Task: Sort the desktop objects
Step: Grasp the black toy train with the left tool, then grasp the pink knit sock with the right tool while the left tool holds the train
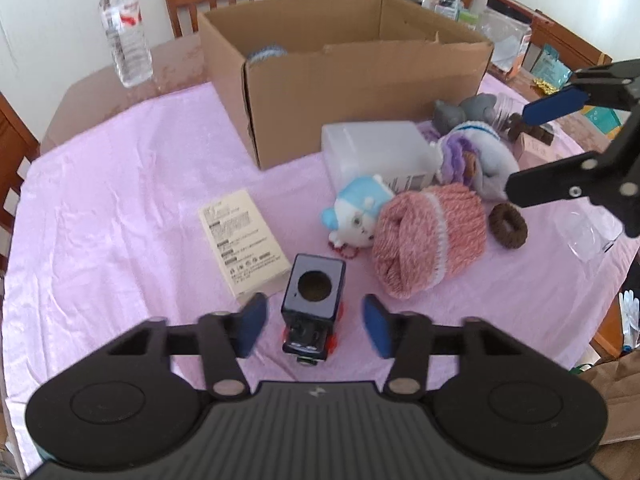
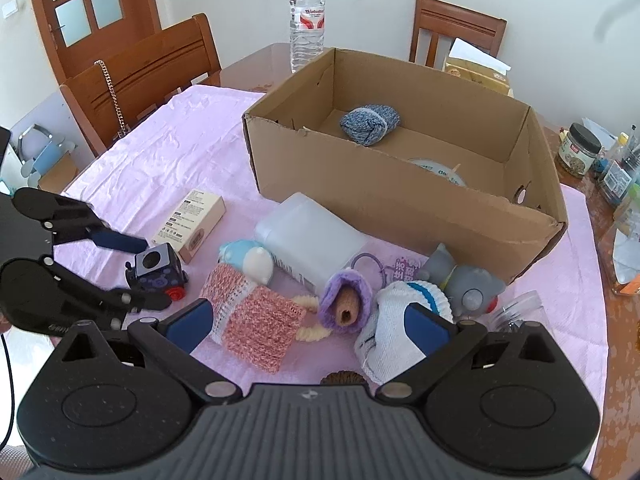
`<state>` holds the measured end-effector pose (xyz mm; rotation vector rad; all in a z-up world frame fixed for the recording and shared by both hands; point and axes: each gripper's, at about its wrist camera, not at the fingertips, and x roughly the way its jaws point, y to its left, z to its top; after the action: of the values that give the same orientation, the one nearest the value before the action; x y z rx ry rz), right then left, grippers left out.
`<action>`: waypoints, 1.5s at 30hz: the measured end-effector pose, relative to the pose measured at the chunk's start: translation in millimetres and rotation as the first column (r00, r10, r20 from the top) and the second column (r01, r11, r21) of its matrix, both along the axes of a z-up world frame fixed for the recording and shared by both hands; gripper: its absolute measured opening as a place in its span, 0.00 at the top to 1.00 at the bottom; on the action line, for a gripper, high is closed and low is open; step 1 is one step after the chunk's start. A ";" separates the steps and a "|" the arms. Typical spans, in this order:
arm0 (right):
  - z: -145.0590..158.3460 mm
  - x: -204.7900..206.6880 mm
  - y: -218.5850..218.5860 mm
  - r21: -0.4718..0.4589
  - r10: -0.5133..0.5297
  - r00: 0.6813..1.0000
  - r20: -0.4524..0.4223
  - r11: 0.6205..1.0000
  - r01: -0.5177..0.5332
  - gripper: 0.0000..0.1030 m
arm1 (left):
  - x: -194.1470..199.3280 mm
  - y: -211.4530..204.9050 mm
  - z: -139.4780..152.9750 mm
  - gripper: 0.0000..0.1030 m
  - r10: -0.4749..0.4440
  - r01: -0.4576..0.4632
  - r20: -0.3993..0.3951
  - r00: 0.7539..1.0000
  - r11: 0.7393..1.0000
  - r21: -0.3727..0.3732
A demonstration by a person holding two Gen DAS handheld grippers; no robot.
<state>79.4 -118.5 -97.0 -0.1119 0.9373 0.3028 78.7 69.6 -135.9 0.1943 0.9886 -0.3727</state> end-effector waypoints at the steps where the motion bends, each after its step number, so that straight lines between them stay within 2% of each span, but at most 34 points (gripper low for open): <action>1: -0.6 -0.4 0.0 -0.001 0.001 1.000 0.000 1.000 -0.001 0.00 | 0.1 0.5 -1.7 0.54 -0.001 0.001 0.001 1.000 1.000 0.001; 8: -6.6 1.8 8.5 -0.008 0.045 0.999 -0.009 0.999 -0.045 0.00 | -0.1 -1.3 -8.8 0.55 -0.019 0.019 -0.003 1.000 1.000 -0.017; 9: -7.5 2.4 10.0 -0.001 0.052 0.999 -0.011 0.999 -0.052 0.00 | 0.1 -1.4 -10.1 0.57 -0.016 0.016 -0.010 1.000 1.000 -0.015; 11: -9.6 3.1 13.8 0.009 0.073 0.997 -0.014 0.997 -0.073 0.00 | 1.1 0.9 -12.1 0.66 -0.008 0.008 -0.017 1.000 1.000 -0.028; 16: -15.5 4.4 26.0 0.001 0.128 0.992 -0.015 0.992 -0.128 0.00 | 3.0 9.4 -13.9 0.73 0.033 -0.035 -0.032 0.999 0.997 -0.068; 23: -23.6 8.5 41.0 -0.027 0.202 0.979 -0.016 0.979 -0.202 0.00 | 3.5 11.8 -13.4 0.73 0.055 -0.058 -0.033 0.998 0.995 -0.084; 27: -28.9 9.0 51.3 -0.032 0.276 0.961 -0.013 0.961 -0.276 0.00 | 4.0 13.7 -13.9 0.73 0.063 -0.067 -0.037 0.997 0.993 -0.096; 30: -38.9 8.4 62.2 -0.096 0.319 0.948 -0.016 0.943 -0.319 0.01 | 4.1 13.8 -13.9 0.73 0.064 -0.067 -0.039 0.997 0.993 -0.095; 36: -58.7 7.1 77.1 -0.225 0.385 0.922 -0.033 0.896 -0.382 0.07 | 4.2 14.3 -14.1 0.73 0.075 -0.079 -0.044 0.996 0.992 -0.100; 40: -68.1 10.6 79.7 -0.291 0.391 0.919 -0.044 0.875 -0.386 0.19 | 4.9 14.2 -14.4 0.73 0.081 -0.086 -0.046 0.996 0.991 -0.102; 45: -64.9 12.4 76.4 -0.290 0.396 0.917 -0.053 0.872 -0.393 0.26 | 5.1 13.0 -12.8 0.73 0.073 -0.077 -0.049 0.996 0.992 -0.095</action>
<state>91.8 -42.1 -161.9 -0.5872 0.9429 0.5391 83.8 82.5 -148.7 0.0608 1.0176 -0.3565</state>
